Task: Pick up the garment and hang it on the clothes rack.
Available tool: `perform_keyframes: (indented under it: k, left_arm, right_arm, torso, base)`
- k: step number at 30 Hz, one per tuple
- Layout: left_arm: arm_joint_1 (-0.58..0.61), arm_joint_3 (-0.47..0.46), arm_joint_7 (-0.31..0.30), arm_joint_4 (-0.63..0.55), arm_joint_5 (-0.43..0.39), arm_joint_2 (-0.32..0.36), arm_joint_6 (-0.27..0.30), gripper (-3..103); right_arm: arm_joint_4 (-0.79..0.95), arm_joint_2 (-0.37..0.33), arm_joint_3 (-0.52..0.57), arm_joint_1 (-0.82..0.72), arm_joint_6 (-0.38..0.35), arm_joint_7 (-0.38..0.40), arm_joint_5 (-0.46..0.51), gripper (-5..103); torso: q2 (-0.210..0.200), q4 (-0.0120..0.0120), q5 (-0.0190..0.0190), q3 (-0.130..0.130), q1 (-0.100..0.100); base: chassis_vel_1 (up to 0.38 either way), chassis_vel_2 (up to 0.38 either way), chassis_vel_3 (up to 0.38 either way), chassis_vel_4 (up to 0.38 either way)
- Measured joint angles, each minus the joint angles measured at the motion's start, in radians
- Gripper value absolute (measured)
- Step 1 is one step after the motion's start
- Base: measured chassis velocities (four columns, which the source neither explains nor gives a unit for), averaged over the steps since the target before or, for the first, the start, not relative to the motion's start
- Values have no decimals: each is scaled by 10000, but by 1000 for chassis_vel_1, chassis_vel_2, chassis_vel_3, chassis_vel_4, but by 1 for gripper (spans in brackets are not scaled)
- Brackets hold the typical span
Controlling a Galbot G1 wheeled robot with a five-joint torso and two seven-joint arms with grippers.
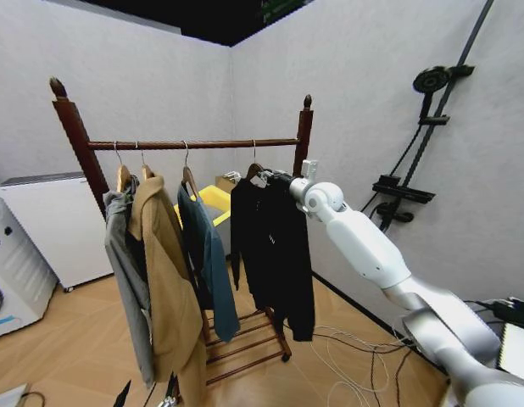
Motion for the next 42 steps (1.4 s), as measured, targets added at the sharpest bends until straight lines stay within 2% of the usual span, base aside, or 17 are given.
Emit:
perform_keyframes:
  k: [1,3,4,6,8,9,12,13,14,16,17,21,27,29,32,36,42]
  left_arm:
    - [0,1,2,0,0,0,0,100]
    - [0,-1,0,0,0,0,0,100]
    - [0,0,-1,0,0,0,0,100]
    - [0,0,-1,-1,0,0,0,100]
    - [0,1,0,-1,0,-1,0,100]
    - [0,1,0,-1,0,-1,0,100]
    - [-1,0,2,-1,0,-1,0,100]
    - [-1,0,2,-1,0,-1,0,100]
    - [0,0,-3,-1,0,0,0,100]
    - [0,0,-3,-1,0,0,0,100]
    - [0,0,-3,-1,0,0,0,100]
    - [-1,1,-1,-1,0,-1,-1,100]
    - [0,1,2,0,0,0,0,100]
    - [0,0,-3,0,0,0,0,100]
    - [-1,0,2,0,0,0,-1,100]
    - [-1,0,0,0,0,0,-1,100]
    - [0,0,0,0,0,0,0,100]
  right_arm:
    - [609,-433,448,-663,199,-87,-350,51]
    - [949,-645,748,-1030,335,-194,-651,57]
    - [1748,-1105,1524,-1929,805,-372,-1555,62]
    - [2301,-1370,2079,-2661,1145,-396,-1965,68]
    - [3314,-1626,3291,-4891,1698,-33,-2216,79]
    - [3314,-1626,3291,-4891,1698,-33,-2216,79]
    - [4307,-1481,5265,-7901,2299,312,-3201,95]
    - [4307,-1481,5265,-7901,2299,312,-3201,95]
    - [4681,-1394,5874,-8909,2399,362,-3354,98]
    - [5403,-1237,6807,-10334,2494,391,-3506,100]
    - [5403,-1237,6807,-10334,2494,391,-3506,100]
    - [7583,-667,8712,-13041,2507,600,-3683,100]
    - [8907,202,9421,-15161,2995,684,-4156,100]
    - [9583,1278,9504,-16242,3486,481,-4678,100]
    - [9865,2044,9353,-16422,3564,505,-4978,100]
    - [10009,2422,9154,-16441,3447,582,-5138,100]
    - [10009,2432,9094,-16401,3409,606,-5135,100]
  torso:
    - [0,1,2,2,1]
    - [-1,-4,6,2,1]
    - [0,-6,4,1,0]
    - [1,-11,0,-1,0]
    - [2,-8,8,0,-2]
    - [2,-8,8,0,-2]
    - [1,-4,2,0,-1]
    - [1,-4,2,0,-1]
    - [1,-4,3,1,-1]
    - [0,-9,9,1,-1]
    - [0,-9,9,1,-1]
    - [2,-2,-4,-1,-2]
    - [2,-5,-1,-1,-2]
    - [2,-8,-2,1,-2]
    - [2,-6,0,0,-2]
    - [0,-3,-1,2,2]
    - [0,-2,0,2,2]
  base:
    - [0,0,0,0]
    - [0,0,0,0]
    - [0,0,0,0]
    - [0,0,0,0]
    - [0,0,0,0]
    - [0,0,0,0]
    - [0,0,0,0]
    - [0,0,0,0]
    - [0,0,0,0]
    - [0,0,0,0]
    - [0,0,0,0]
    - [0,0,0,0]
    - [0,0,0,0]
    - [0,0,0,0]
    - [0,0,0,0]
    - [0,0,0,0]
    - [0,0,0,0]
